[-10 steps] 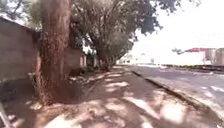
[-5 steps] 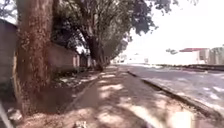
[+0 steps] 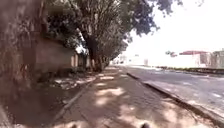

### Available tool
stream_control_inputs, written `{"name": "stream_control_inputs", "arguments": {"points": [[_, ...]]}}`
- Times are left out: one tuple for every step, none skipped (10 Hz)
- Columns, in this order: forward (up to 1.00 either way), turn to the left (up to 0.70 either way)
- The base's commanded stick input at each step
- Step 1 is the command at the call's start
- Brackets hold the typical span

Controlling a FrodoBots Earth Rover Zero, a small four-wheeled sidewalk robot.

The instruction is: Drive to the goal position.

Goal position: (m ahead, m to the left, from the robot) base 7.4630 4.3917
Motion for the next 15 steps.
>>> {"name": "stream_control_inputs", "arguments": {"points": [[0.70, 0.00], [0.70, 0.00], [0.70, 0.00], [0.70, 0.00], [0.70, 0.00], [0.70, 0.00], [0.70, 0.00], [0.70, 0.00], [0.70, 0.00], [0.70, 0.00], [0.70, 0.00], [0.70, 0.00], [0.70, 0.00], [0.70, 0.00], [0.70, 0.00]]}}
